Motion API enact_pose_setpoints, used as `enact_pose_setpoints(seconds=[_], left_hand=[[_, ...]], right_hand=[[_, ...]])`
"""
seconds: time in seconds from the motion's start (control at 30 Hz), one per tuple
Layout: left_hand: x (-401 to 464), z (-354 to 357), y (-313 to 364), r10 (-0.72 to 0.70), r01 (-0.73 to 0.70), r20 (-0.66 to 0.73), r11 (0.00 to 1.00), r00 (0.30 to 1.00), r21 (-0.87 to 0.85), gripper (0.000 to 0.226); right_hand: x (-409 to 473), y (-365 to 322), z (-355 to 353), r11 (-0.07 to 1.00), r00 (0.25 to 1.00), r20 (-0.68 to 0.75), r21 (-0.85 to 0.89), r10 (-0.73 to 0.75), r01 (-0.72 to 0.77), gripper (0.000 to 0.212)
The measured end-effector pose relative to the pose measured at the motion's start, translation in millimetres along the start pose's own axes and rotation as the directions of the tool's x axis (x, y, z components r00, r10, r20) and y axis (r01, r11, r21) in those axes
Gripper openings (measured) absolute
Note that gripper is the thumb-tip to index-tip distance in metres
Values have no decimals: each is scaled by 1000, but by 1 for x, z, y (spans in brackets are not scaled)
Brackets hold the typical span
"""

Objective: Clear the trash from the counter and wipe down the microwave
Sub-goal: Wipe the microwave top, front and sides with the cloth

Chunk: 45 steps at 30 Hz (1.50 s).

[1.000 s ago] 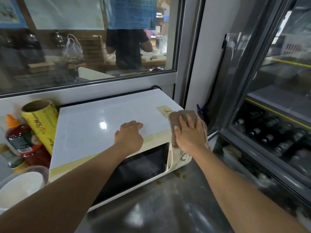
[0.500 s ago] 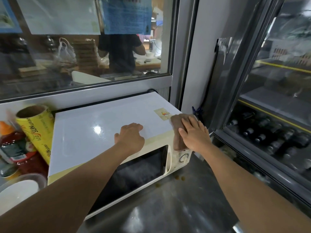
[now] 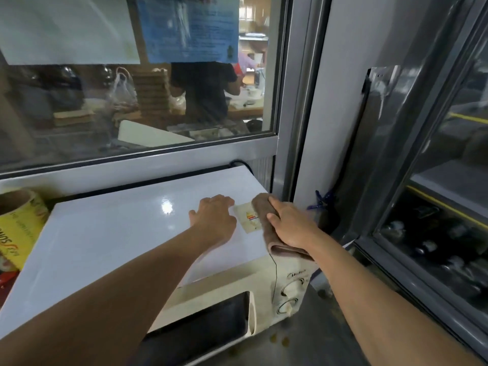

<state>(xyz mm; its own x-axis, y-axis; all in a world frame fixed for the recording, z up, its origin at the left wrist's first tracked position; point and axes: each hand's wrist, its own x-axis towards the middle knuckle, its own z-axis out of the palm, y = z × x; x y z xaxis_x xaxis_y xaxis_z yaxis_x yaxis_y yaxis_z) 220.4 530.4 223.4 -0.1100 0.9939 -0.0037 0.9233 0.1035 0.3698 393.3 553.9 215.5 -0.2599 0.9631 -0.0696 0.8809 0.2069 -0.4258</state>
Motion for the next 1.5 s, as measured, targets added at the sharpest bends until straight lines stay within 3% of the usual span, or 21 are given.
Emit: enact_pose_setpoints(seconds=[0.47,0.83,1.27,1.5], left_hand=[[91,0,10,-54,53,18,997,998,51,57],[107,1,-1,-21,15,62,995,998,96,60],[88,7,-3,6,-6,-1,996,1000,84,54],[48,9,9,19,-21,27,996,999,85,52]], right_hand=[[122,-6,-2,957,975,58,211,-216,200,50],[178,-16,-1,932,974,96,323,-204,163,53],[133,1,-5,918,974,130,375,-187,126,53],[77,19,-9,862,971,158,501,-177,75,53]])
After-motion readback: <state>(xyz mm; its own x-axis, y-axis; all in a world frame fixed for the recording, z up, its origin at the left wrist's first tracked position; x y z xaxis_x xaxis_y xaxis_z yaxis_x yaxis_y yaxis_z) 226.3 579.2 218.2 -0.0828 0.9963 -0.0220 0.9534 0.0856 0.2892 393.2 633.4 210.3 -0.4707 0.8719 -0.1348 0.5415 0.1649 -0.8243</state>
